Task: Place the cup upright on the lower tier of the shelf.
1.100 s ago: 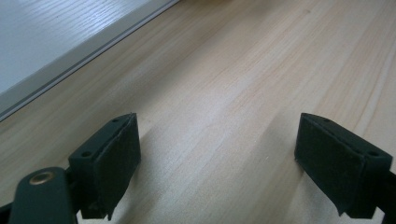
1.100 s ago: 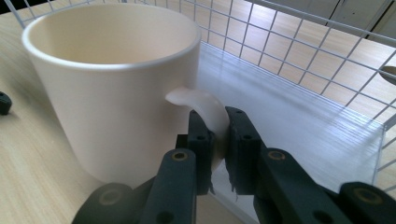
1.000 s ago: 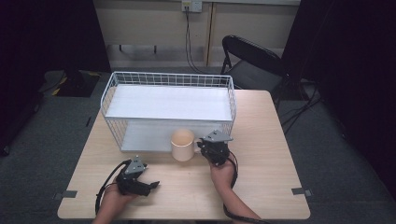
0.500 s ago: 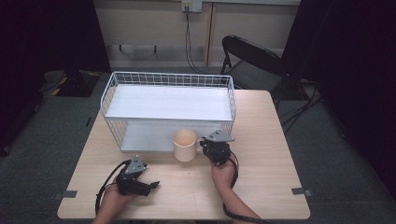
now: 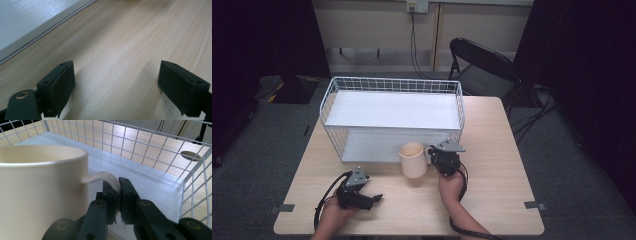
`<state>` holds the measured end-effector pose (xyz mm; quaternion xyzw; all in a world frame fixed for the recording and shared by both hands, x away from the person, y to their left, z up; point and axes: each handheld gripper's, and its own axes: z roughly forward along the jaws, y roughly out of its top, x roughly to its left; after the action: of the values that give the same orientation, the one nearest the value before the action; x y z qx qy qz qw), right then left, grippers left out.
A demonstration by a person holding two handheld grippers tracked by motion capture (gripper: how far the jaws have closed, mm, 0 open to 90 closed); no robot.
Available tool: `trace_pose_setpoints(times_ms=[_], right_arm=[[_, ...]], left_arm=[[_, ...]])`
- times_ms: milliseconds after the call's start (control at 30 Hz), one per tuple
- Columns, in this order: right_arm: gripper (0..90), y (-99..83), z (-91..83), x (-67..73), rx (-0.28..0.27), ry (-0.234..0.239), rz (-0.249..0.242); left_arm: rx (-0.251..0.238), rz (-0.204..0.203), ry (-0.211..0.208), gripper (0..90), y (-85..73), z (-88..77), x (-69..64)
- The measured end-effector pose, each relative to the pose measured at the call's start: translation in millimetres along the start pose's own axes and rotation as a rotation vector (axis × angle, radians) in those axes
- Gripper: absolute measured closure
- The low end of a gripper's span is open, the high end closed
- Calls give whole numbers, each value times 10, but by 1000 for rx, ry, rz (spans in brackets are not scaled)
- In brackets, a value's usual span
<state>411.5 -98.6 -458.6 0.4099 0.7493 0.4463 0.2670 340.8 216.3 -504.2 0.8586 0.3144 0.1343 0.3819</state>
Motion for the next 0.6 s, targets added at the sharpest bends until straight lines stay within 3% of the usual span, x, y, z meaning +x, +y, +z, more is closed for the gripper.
trace_pose_setpoints(times_ms=[333,600], right_arm=[[842,55,51,-25,-63,-64,35],[838,34,123,26,-70,-95,-10]], left_arm=[[0,0,0,140,0,0,0],[0,0,0,140,0,0,0]])
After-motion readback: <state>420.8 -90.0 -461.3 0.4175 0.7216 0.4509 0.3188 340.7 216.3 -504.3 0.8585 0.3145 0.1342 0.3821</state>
